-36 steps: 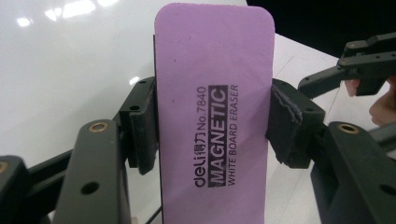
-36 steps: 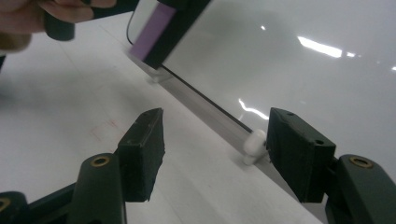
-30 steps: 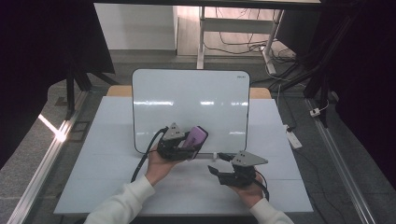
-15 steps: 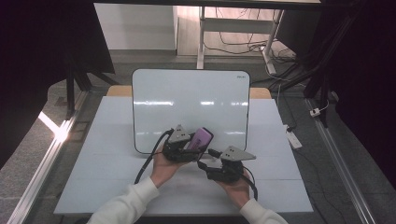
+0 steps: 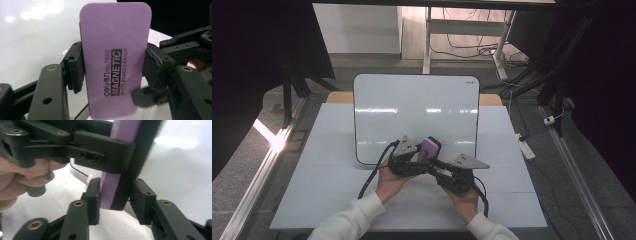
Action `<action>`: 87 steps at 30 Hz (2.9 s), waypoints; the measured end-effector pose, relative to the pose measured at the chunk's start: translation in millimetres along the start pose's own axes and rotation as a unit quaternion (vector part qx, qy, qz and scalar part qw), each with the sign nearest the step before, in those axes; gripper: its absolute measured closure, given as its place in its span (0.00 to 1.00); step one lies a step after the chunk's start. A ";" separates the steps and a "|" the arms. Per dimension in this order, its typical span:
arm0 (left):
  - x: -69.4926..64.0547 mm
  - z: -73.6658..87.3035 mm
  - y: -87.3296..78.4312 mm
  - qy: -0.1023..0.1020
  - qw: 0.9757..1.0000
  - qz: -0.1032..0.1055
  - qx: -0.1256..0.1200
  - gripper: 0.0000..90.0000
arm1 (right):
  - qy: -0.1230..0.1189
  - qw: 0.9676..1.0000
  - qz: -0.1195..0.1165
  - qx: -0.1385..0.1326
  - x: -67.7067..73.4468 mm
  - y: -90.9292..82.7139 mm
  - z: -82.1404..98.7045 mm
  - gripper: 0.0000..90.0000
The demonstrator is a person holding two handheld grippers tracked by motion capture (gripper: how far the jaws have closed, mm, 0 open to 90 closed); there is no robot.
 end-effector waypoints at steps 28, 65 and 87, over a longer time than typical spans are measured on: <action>70.7 66.6 -142.1 -0.060 0.993 -0.093 0.049 0.27 | -0.020 0.986 0.165 -0.005 -78.8 -62.2 -67.9 0.73; 96.6 111.7 -171.4 -0.101 0.984 -0.131 0.069 0.27 | 0.003 0.969 0.246 -0.001 -112.5 -26.0 -143.7 0.71; 97.6 114.6 -172.4 -0.103 0.983 -0.132 0.071 0.27 | -0.039 0.978 0.205 -0.024 -105.4 -34.7 -140.4 0.46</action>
Point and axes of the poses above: each handheld gripper's, and its own axes: y roughly forward along the jaws, z roughly out of its underside, x roughly to its left, the point moved 6 cm from there along y, roughly forward along the jaws, and after that the axes turned 2 degrees about y, right-handed, at the moved point
